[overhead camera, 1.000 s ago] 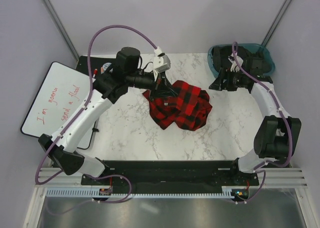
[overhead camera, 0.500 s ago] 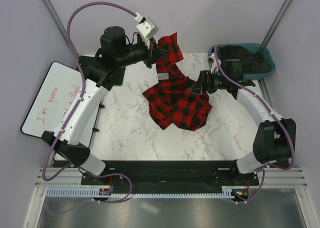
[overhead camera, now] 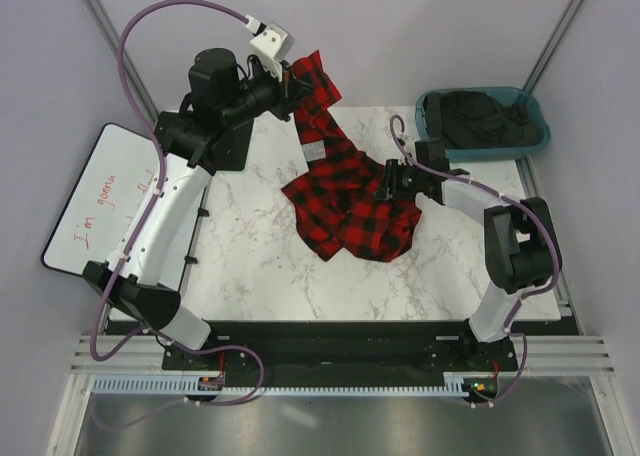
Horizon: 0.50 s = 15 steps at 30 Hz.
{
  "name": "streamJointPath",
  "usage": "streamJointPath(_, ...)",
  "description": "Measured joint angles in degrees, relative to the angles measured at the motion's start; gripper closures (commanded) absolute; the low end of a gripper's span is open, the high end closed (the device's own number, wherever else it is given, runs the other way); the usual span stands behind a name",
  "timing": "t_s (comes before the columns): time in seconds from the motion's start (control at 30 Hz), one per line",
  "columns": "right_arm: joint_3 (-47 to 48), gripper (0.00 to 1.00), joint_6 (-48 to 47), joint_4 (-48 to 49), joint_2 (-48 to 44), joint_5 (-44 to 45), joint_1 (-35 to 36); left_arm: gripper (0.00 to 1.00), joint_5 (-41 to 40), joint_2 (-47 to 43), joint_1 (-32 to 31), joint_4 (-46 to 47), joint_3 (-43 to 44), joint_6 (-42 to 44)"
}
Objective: Fold and stack the long sleeve shirts
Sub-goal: Flatten the shirt out
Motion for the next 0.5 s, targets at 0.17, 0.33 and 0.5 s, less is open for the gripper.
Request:
streamJointPath(0.17, 0.04, 1.00, -3.04, -2.03, -1.97, -1.75, 0.83, 0.98, -1.09, 0.07, 1.20, 0.57, -0.20, -0.28)
streamJointPath(0.33, 0.44, 1.00, -9.25, -7.61, -16.26, -4.76, -0.28, 0.98, -1.97, 1.62, 5.09, 1.20, 0.79, -0.44)
streamJointPath(0.5, 9.79, 1.00, -15.89, -12.48, -28.46, -6.08, -6.21, 0.98, -4.98, 4.87, 9.53, 2.40, 4.63, -0.61)
